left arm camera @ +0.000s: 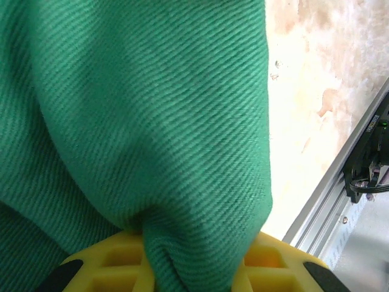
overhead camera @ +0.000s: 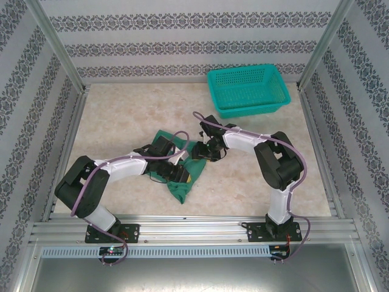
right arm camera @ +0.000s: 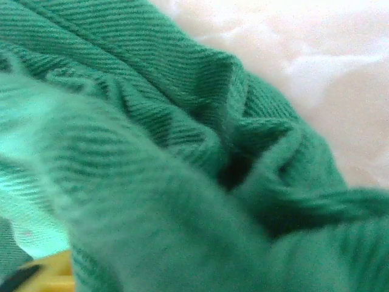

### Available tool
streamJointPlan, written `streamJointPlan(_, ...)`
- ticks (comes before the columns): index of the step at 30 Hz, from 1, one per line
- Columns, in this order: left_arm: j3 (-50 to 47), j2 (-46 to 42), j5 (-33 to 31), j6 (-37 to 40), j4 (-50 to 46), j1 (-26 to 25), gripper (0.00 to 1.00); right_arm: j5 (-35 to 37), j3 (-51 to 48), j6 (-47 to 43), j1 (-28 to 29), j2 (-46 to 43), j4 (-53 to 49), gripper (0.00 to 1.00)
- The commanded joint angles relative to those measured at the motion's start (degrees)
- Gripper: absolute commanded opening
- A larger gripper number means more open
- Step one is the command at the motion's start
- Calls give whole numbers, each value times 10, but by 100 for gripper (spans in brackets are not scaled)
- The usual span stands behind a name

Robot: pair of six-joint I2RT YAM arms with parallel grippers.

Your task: Roll up the long pants

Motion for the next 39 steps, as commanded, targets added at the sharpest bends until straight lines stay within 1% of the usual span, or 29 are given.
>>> streamJointPlan(1, 5, 27, -39, 39, -65, -8, 0, 20, -54, 45, -7, -2, 64, 0)
streamJointPlan(2, 14, 22, -75, 47, -88, -7, 1, 29, -71, 51, -11, -18, 68, 0)
streamJointPlan(3, 26, 15, -129, 56, -113, -7, 15, 36, -84, 55, -13, -34, 70, 0)
streamJointPlan(4, 33, 6, -169, 65, -125, -8, 27, 42, -95, 58, -15, -47, 68, 0)
streamJointPlan(5, 37, -8, -226, 71, -134, -9, 35, 47, -106, 60, -16, -60, 67, 0)
streamJointPlan(6, 38, -24, -294, 74, -139, -11, 46, 51, -114, 64, -16, -71, 66, 0)
streamJointPlan(7, 43, -35, -348, 74, -145, -13, 75, 55, -122, 69, -16, -81, 65, 0)
streamJointPlan(8, 45, -50, -397, 69, -146, -14, 100, 55, -132, 74, -15, -89, 68, 0)
streamJointPlan(9, 45, -65, -425, 72, -138, -19, 100, 55, -143, 83, -14, -97, 75, 0)
streamJointPlan(11, 44, -89, -461, 86, -127, -38, 100, 54, -166, 103, -10, -111, 93, 0)
streamJointPlan(13, 49, -114, -499, 106, -124, -79, 100, 55, -182, 126, -4, -120, 109, 0)
streamJointPlan(14, 48, -130, -534, 122, -118, -113, 100, 55, -190, 138, 1, -125, 119, 0)
streamJointPlan(16, 37, -156, -570, 170, -93, -186, 100, 56, -201, 154, 11, -130, 135, 0)
streamJointPlan(18, 32, -163, -607, 207, -77, -251, 100, 56, -205, 162, 18, -127, 143, 0)
streamJointPlan(19, 32, -159, -639, 218, -71, -277, 100, 54, -206, 163, 21, -123, 149, 0)
streamJointPlan(21, 36, -135, -641, 238, -68, -305, 100, 48, -210, 169, 24, -118, 161, 0)
streamJointPlan(22, 40, -117, -657, 251, -66, -322, 100, 47, -214, 173, 25, -116, 168, 0)
streamJointPlan(23, 44, -97, -668, 264, -68, -337, 100, 45, -215, 174, 25, -115, 172, 0)
streamJointPlan(25, 66, -34, -715, 280, -81, -363, 100, 42, -222, 179, 25, -117, 183, 0)
streamJointPlan(28, 87, 51, -754, 299, -80, -371, 100, 48, -238, 190, 24, -131, 197, 0)
streamJointPlan(30, 90, 90, -795, 304, -60, -370, 100, 52, -245, 191, 22, -142, 193, 0)
streamJointPlan(31, 93, 102, -802, 303, -57, -363, 100, 53, -251, 191, 21, -150, 194, 0)
streamJointPlan(36, 105, 126, -816, 270, -88, -307, 100, 42, -286, 190, 8, -190, 192, 0)
streamJointPlan(39, 101, 127, -821, 271, -100, -289, 100, 31, -304, 182, -4, -211, 181, 0)
